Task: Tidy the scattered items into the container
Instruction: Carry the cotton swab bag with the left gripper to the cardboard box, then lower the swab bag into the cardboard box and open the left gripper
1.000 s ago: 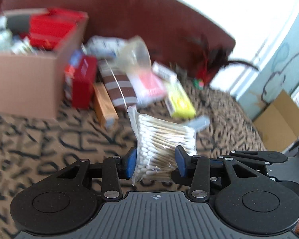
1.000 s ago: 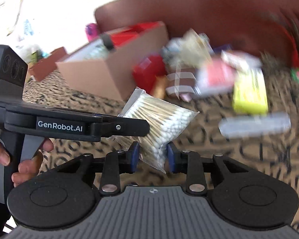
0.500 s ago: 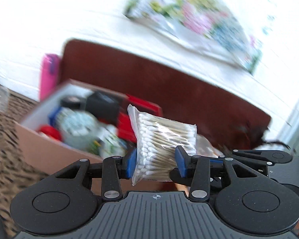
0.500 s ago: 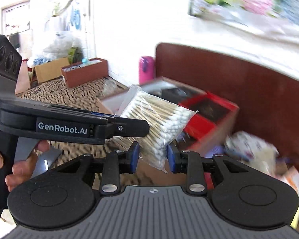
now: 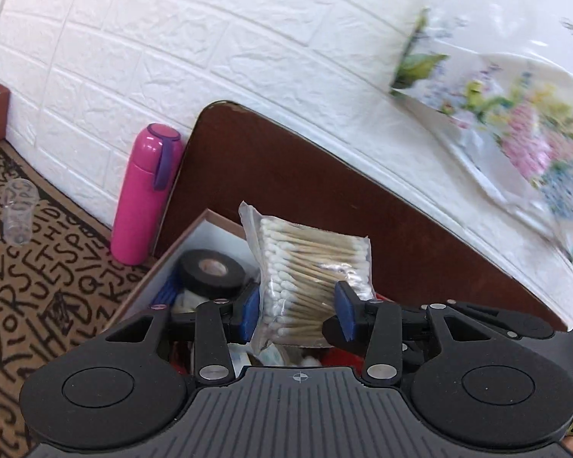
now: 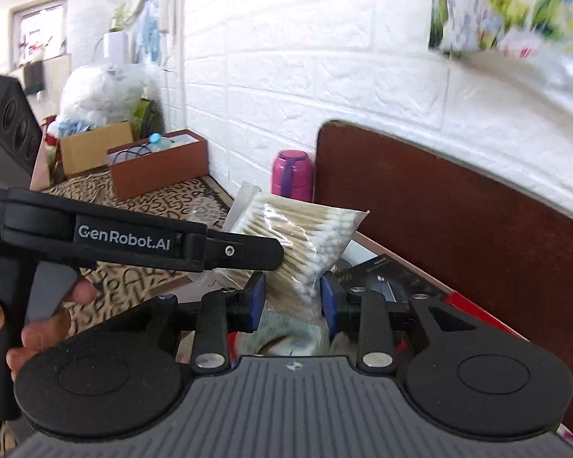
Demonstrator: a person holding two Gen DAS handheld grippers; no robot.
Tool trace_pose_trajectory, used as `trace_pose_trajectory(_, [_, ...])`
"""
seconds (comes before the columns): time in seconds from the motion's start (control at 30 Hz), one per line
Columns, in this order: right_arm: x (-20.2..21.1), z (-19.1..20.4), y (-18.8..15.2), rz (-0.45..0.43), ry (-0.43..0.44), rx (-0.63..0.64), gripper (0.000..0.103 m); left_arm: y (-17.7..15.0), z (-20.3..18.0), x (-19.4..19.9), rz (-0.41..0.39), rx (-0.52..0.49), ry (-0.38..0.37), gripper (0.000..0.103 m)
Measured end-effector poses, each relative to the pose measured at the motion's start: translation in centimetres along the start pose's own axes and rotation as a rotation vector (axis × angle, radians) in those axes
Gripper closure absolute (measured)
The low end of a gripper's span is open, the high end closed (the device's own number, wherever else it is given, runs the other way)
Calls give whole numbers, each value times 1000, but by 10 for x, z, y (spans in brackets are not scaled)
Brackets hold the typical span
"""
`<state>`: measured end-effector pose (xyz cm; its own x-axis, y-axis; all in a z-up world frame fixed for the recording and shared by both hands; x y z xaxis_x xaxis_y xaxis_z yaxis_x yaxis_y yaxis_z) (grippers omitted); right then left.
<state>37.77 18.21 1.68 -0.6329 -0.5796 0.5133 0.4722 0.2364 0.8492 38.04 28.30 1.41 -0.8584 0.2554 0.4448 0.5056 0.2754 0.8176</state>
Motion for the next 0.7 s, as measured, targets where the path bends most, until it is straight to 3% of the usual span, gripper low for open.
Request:
trace_pose_trajectory(0.13, [-45,-17,9,42,-23,-20,66,15,21,-40,15,-7,24,46])
trace_pose_trajectory(0.2, [-69,-22,8,93,-23,-26,57,20,32,-64,32,-14,50,38])
trace_pose_trajectory(0.27, [-86,-29,4,123,-37,-34,57,18,47,-83,72,28,86,23])
trace_pose_trajectory(0.3, [-88,-30,2,119,-51,-22,57,16,54,-87,74,58,96,22])
trace_pose_trajectory(0.47, [-89,-31,-10,110,-55,29,57,3,71,-85,76,50,111,19])
trace_pose_trajectory(0.57, [-91,-36,-13,104,-71,20,56,-1,68,-82,86,68,99,13])
trace_pose_trajectory(0.7, [-94,-39,-2,70,-117,25,57,4,61,-70,63,52,98,13])
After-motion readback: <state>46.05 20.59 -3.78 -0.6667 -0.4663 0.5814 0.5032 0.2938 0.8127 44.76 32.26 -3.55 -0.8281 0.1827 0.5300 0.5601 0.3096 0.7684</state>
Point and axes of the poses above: each gripper's, at about its wrist camera, not at the fingertips, and x roughly against the way its jaws point, z to its left, y to its top, the point moved 10 cm from there along -x, roughly the way its jaws point, and after that the axes turned 7 degrees about -x, right-handed, at the moved point
